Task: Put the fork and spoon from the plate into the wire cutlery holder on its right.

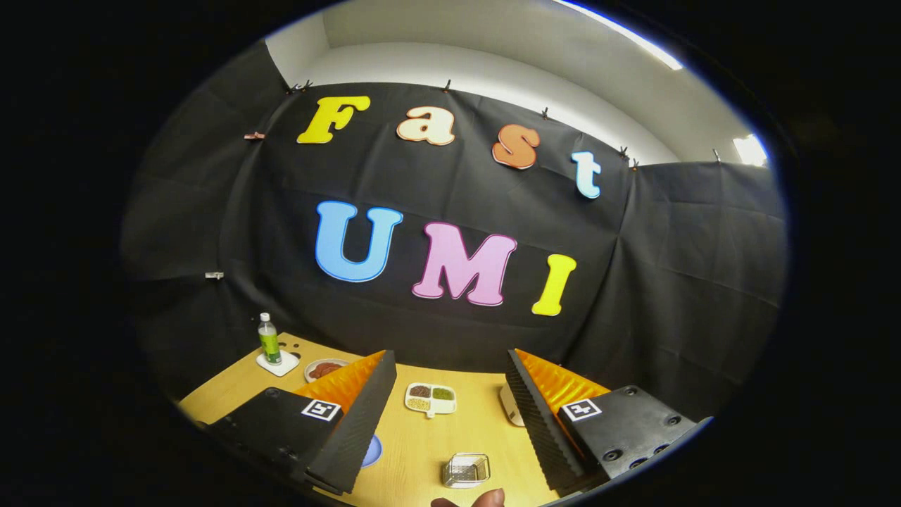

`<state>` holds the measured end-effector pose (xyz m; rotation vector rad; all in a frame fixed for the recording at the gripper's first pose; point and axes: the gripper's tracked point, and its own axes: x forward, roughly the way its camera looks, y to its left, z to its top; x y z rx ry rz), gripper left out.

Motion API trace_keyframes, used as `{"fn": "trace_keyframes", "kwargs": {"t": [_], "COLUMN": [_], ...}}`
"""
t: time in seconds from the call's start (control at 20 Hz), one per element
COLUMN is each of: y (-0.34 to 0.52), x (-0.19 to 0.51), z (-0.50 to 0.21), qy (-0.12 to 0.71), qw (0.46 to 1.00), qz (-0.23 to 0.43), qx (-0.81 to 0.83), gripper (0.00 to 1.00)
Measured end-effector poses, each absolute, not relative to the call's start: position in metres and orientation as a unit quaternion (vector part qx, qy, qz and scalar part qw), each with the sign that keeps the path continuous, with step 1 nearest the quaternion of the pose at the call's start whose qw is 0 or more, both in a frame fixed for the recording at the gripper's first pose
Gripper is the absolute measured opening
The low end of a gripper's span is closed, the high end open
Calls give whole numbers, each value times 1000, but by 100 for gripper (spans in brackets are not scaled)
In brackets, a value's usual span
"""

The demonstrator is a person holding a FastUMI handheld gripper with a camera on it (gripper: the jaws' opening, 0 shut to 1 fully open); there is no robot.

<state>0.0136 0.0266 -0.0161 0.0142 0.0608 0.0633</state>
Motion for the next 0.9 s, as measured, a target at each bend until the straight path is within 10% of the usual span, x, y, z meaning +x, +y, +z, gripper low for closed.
{"fn": "trace_keyframes", "kwargs": {"t": [0.9], "y": [198], "x": [-32], "z": [-294], "qy": [472], "qw": [850], "qz": [236], "qx": [3], "gripper": [85]}}
